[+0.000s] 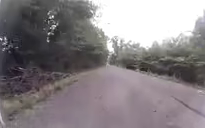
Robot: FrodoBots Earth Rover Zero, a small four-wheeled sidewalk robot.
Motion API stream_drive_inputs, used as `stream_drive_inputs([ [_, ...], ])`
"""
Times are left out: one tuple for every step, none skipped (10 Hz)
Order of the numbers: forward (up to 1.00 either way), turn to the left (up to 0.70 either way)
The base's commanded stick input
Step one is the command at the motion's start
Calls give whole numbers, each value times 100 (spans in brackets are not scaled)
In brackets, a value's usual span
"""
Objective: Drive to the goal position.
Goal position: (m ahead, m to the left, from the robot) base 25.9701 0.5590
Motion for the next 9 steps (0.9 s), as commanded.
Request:
stream_drive_inputs([
  [70, -3],
  [70, 0],
  [70, 0],
  [70, 0],
  [70, 0],
  [70, 0],
  [70, 0],
  [70, 0],
  [70, 0],
])
